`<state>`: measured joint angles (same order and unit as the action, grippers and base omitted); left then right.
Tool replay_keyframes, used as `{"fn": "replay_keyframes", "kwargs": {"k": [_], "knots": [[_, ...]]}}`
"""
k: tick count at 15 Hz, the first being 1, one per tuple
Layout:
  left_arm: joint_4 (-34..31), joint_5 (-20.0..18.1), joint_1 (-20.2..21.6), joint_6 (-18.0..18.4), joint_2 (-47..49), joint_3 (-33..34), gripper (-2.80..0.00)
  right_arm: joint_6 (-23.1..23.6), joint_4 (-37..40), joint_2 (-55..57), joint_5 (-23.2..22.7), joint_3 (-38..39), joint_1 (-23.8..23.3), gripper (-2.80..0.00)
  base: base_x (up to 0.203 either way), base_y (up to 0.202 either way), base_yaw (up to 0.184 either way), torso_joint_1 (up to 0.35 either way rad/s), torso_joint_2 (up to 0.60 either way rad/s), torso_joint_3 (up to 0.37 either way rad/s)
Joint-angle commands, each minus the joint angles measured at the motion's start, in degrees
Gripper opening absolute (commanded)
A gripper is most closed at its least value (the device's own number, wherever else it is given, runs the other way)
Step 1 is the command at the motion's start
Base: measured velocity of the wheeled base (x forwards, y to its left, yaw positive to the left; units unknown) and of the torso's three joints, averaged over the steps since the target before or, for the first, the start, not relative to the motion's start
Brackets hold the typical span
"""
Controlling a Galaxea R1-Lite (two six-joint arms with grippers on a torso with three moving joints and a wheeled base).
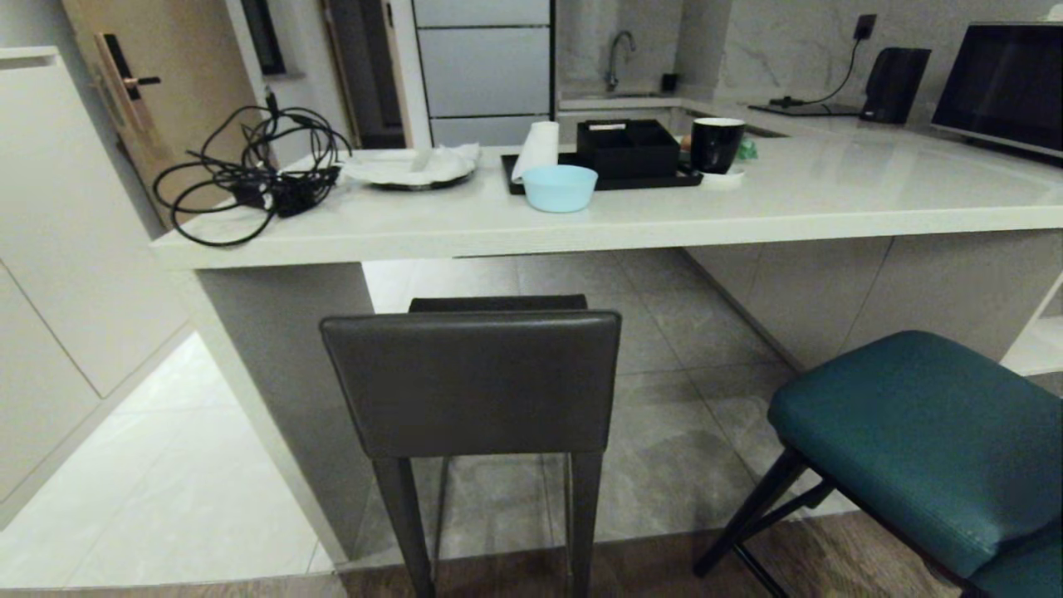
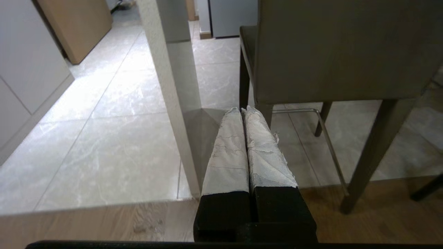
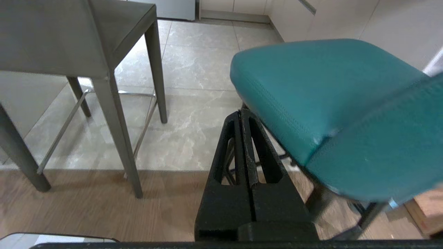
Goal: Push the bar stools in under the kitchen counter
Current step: Push the blue chair back under the dining table
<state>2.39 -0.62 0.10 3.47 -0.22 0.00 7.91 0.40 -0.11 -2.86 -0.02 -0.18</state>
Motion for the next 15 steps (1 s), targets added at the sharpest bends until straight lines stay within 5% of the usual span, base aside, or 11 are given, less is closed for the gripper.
{"fn": "replay_keyframes", "kwargs": {"k": [1, 11, 15], "knots": [[0.07, 0.01, 0.01, -0.04, 0.13, 1.05, -2.80, 0.09, 0.21, 0.11, -0.04, 0.02, 0.01, -2.80, -0.178, 0.000, -0.002, 0.010, 0.00, -0.002], [0.16, 0.14, -0.01, -1.20, 0.13, 1.05, -2.80, 0.26, 0.13, 0.11, -0.12, 0.02, 0.01, -2.80, -0.197, 0.000, -0.001, 0.003, 0.00, 0.003], [0.42, 0.53, -0.01, -3.38, 0.13, 1.05, -2.80, -1.60, 0.17, 0.11, 0.33, -0.01, 0.01, -2.80, -0.024, 0.000, -0.001, -0.002, 0.00, 0.000]]}}
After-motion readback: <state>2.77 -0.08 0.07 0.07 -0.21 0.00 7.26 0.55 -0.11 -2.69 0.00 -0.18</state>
